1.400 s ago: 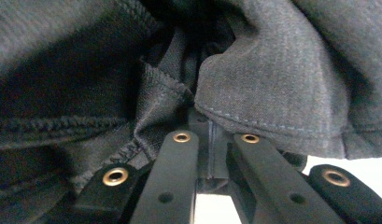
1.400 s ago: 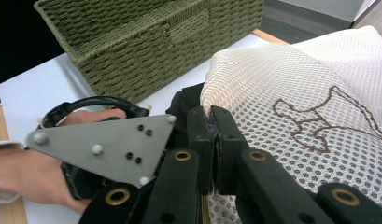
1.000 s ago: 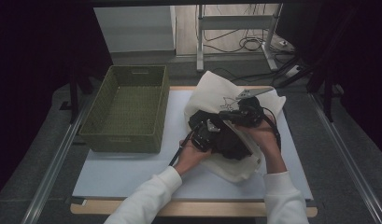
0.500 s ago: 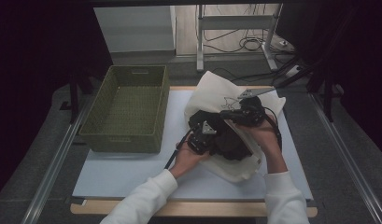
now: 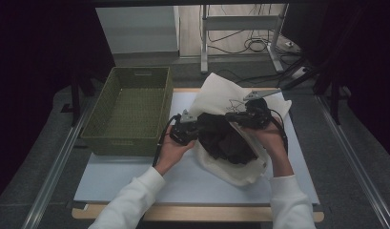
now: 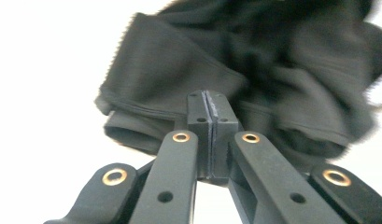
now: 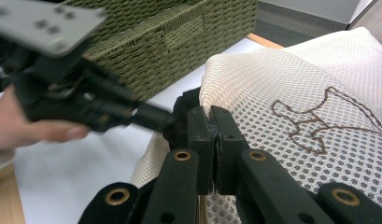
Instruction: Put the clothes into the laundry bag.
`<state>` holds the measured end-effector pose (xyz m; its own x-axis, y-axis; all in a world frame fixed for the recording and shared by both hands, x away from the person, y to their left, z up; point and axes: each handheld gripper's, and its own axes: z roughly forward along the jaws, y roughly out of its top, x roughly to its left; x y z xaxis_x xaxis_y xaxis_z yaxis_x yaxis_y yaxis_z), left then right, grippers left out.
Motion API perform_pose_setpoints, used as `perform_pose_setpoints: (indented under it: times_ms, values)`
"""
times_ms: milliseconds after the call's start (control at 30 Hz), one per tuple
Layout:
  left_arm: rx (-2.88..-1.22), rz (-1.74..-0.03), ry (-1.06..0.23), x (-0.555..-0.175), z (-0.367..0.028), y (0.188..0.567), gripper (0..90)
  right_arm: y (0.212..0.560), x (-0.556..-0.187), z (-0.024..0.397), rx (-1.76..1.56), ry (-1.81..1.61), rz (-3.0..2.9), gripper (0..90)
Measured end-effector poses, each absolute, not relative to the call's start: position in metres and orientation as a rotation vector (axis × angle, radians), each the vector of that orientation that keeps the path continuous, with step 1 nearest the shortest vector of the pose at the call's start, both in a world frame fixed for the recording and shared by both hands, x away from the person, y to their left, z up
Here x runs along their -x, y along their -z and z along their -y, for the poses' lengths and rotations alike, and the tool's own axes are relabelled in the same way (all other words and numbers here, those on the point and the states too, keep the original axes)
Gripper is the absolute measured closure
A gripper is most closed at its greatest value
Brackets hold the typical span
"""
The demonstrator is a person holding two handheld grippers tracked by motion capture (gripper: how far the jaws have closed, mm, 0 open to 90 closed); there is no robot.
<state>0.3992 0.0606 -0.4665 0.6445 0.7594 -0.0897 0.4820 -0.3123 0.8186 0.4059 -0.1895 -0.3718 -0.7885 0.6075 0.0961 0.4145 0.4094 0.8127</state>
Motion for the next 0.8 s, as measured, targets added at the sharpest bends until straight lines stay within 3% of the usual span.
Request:
perform_pose_setpoints:
  times_ms: [467, 800]
  values:
    - [-1.926, -1.072, -0.425, -0.435, -0.074, 0.458, 90.0, 0.372, -0.407, 0.193, -0.906, -1.324, -2.449, 88.0]
    - [-2.086, -1.061, -0.299, -0.448, -0.05, 0.484, 90.0, 0.373, -0.407, 0.191, -0.905, -1.321, -2.454, 88.0]
